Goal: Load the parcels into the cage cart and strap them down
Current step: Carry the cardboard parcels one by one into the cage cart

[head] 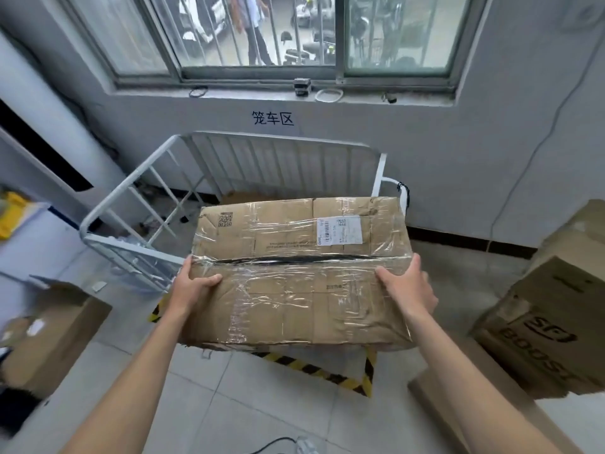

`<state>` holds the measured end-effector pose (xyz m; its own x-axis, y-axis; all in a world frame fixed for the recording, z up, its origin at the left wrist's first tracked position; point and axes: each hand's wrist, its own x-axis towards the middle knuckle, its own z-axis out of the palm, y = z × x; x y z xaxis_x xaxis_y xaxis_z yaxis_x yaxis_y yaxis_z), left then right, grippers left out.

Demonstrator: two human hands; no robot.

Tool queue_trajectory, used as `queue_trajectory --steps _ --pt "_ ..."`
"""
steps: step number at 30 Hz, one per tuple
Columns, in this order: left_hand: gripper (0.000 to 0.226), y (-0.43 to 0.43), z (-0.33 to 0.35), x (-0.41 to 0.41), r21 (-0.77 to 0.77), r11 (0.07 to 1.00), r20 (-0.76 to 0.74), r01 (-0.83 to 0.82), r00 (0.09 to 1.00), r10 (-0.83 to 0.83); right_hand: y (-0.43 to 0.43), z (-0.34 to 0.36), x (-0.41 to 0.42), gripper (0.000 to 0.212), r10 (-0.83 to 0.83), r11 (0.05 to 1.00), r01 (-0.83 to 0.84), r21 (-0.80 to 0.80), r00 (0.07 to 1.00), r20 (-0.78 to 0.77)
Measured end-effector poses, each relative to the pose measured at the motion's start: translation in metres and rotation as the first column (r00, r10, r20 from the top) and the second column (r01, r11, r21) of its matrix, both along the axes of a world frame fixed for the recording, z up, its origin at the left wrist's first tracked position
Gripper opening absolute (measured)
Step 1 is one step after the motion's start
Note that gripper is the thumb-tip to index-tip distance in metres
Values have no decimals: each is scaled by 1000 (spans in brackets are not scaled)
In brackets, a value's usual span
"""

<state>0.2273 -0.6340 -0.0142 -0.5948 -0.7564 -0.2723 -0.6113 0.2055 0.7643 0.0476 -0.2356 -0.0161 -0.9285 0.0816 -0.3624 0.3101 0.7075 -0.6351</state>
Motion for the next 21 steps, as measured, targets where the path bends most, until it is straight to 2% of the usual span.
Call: queue_trajectory --steps 7,11,15,21 --pt "108 -103 4 -9 -16 999 88 34 996 -32 -94 1 0 88 -32 995 36 89 998 -52" --pt "108 -161 5 -33 -21 999 65 28 998 -26 -151 2 -19 75 -39 994 52 100 992 -123" --pt "102 -235 12 -79 -57 996 86 61 995 -56 -218 0 -61 78 -28 990 43 135 993 -112" --pt "97 -357 22 -158 -69 994 41 83 996 -81 -346 -9 -147 55 -27 1000 28 11 998 -53"
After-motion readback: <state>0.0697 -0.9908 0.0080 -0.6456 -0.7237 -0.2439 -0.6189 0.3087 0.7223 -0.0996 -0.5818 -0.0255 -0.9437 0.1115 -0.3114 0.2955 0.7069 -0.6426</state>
